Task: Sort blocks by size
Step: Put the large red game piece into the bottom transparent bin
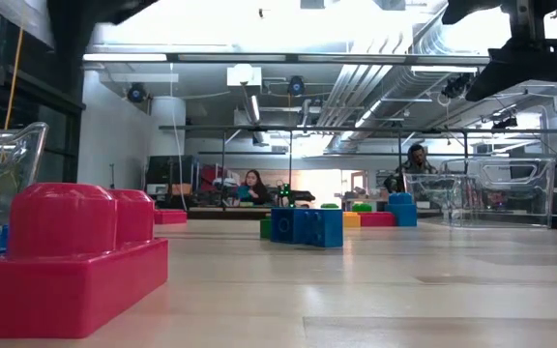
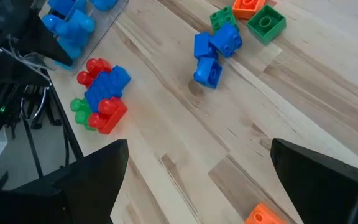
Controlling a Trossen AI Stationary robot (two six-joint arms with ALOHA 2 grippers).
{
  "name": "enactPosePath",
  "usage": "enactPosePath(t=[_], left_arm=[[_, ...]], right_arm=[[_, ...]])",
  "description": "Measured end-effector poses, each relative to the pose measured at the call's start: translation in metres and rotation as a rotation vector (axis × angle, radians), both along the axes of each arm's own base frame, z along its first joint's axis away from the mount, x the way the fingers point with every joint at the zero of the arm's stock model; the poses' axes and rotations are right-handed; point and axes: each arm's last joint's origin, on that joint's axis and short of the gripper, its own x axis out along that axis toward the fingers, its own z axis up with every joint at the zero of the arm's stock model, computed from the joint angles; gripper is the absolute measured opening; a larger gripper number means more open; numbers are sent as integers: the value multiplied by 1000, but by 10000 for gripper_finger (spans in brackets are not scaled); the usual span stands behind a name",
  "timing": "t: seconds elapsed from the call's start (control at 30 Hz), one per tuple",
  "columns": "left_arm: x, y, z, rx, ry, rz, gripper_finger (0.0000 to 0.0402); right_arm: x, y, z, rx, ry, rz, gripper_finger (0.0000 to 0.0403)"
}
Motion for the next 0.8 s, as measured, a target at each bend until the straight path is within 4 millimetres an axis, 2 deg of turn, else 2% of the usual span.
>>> enactPosePath(t=[0.07,0.2,0.33,0.4,0.6,0.8], left_arm=[[-4,1,-7,-16,32,133,320],[-3,18,-21,-21,89,487,320],[0,29,-28,-36,115,655,317],[0,34,-32,-38,141,671,308],[-7,42,-47,14,187,569,262],[-4,37,-49,-21,153,419,227]], right_arm=[[0,0,0,-2,0,-1,389],[0,-1,0,-9,1,-6,389],[0,-1,0,3,-8,-36,389],[1,-1,0,21,-11,-52,389],[1,-1,1,73,-24,-134,389],[1,-2,1,108,-38,-202,389]])
